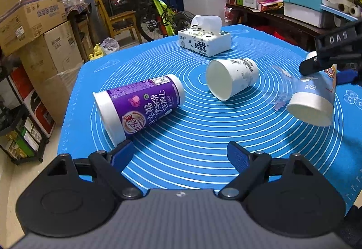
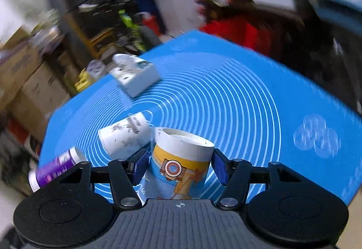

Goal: Flip cup upside down
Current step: 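Turn the cup open end up and set it upright with the right gripper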

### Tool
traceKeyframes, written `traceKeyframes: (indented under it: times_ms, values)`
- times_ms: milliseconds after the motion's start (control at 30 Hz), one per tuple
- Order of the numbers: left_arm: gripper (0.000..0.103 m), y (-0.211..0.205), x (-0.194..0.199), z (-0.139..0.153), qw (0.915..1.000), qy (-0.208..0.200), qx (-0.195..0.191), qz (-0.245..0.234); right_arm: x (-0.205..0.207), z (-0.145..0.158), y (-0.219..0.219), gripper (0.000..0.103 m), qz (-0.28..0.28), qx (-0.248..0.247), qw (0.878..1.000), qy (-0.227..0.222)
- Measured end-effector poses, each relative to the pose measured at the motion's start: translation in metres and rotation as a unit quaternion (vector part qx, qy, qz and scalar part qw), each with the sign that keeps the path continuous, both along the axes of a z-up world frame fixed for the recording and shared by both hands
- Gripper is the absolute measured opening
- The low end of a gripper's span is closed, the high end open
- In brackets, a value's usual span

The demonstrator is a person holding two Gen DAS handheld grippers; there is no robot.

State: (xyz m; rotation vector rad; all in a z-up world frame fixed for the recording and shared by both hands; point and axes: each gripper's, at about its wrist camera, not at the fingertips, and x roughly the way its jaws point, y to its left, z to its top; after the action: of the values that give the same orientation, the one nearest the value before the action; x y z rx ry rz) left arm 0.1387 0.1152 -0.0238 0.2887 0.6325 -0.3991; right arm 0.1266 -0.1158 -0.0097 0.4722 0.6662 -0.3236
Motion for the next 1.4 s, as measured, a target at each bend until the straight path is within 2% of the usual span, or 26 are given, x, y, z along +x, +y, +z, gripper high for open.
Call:
traceKeyframes:
  times_ms: [167, 300, 467, 767, 1000, 1067, 1333, 1400]
  values:
    - [0.089, 0.001, -0.002, 0.0, 0.9997, 0.0, -0.015, 0.017, -0.005, 0.004, 0.015, 0.064, 0.065, -0.11, 0.991, -0.037]
    - [0.089, -0.001, -0.004, -0.002, 0.9994, 0.002, -0.024, 0.024, -0.016, -0.005, 0.025, 0.064, 0.112, -0.185, 0.973, -0.075]
    - [0.089, -0.003, -0.005, -0.002, 0.9989, 0.004, -0.033, 0.033, -0.027, -0.022, 0.037, 0.064, 0.151, -0.251, 0.951, -0.096]
    - [0.089, -0.004, -0.01, -0.004, 0.9981, 0.017, -0.043, 0.042, -0.042, -0.039, 0.044, 0.063, 0.172, -0.264, 0.943, -0.107]
    - [0.089, -0.006, -0.011, -0.005, 0.9977, 0.022, -0.047, 0.044, -0.045, -0.038, 0.037, 0.063, 0.164, -0.244, 0.95, -0.102]
    - [0.089, -0.006, -0.011, -0.005, 0.9974, 0.023, -0.05, 0.046, -0.045, -0.038, 0.035, 0.068, 0.162, -0.243, 0.951, -0.102]
    - [0.094, -0.006, -0.014, -0.005, 0.9967, 0.027, -0.056, 0.052, -0.051, -0.031, 0.031, 0.078, 0.168, -0.239, 0.951, -0.108]
    - [0.094, -0.005, -0.016, -0.004, 0.9961, 0.028, -0.062, 0.057, -0.055, -0.028, 0.03, 0.083, 0.175, -0.232, 0.951, -0.11]
